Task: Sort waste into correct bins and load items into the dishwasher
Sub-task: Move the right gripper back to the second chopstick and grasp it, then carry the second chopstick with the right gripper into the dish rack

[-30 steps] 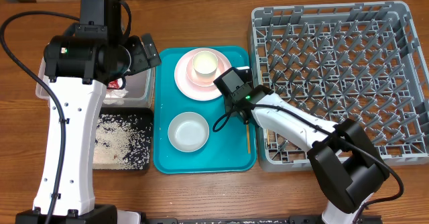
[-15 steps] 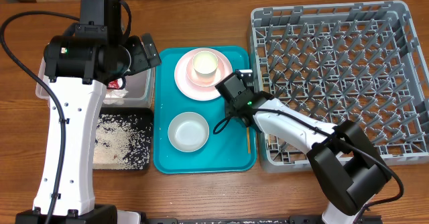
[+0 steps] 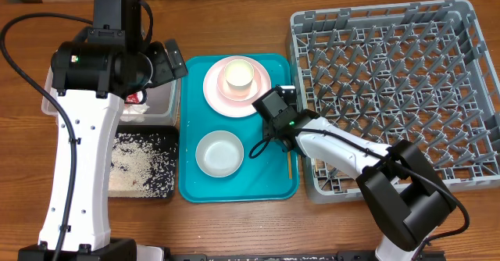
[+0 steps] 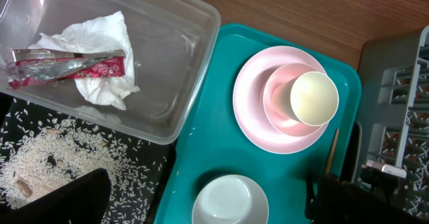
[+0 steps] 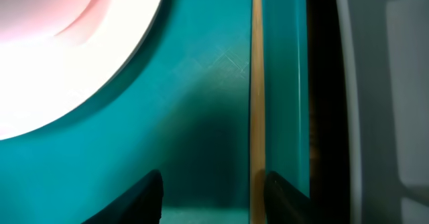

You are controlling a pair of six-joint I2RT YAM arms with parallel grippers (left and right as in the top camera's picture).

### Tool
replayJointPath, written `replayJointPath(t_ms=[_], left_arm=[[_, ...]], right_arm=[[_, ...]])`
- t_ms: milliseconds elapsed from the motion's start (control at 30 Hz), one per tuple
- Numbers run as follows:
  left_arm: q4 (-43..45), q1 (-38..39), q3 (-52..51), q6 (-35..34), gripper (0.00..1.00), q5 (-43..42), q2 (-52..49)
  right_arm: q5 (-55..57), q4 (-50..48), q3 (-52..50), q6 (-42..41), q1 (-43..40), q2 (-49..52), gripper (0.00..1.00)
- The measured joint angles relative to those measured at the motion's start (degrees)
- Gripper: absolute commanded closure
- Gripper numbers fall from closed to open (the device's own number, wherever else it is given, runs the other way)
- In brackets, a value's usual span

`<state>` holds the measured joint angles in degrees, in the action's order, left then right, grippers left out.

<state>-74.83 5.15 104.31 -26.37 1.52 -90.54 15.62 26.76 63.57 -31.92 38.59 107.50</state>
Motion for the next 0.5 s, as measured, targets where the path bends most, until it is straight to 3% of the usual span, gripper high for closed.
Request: replayJointPath(t_ms=[133,333,433,500], left_arm=[[0.0,0.0,0.0,0.02,0.0,0.0,0.0],[0.0,0.0,0.0,0.0,0.0,0.0,0.0],[0.0,0.0,0.0,0.02,0.0,0.0,0.0],[0.0,0.0,0.0,0.0,0.0,0.0,0.0]], right_arm=[[-0.28,0.42,-0.04,-0.96,-0.02,0.07,0.41],[-1.77,-0.17,-0.04,-1.99,0.0,1.11,0.4],[-2.64,-0.24,-0.04,-2.16,-0.02,1.2,0.41],[-2.99,-0.26,-0.04,-2.16,-0.04,1.2,0.48]])
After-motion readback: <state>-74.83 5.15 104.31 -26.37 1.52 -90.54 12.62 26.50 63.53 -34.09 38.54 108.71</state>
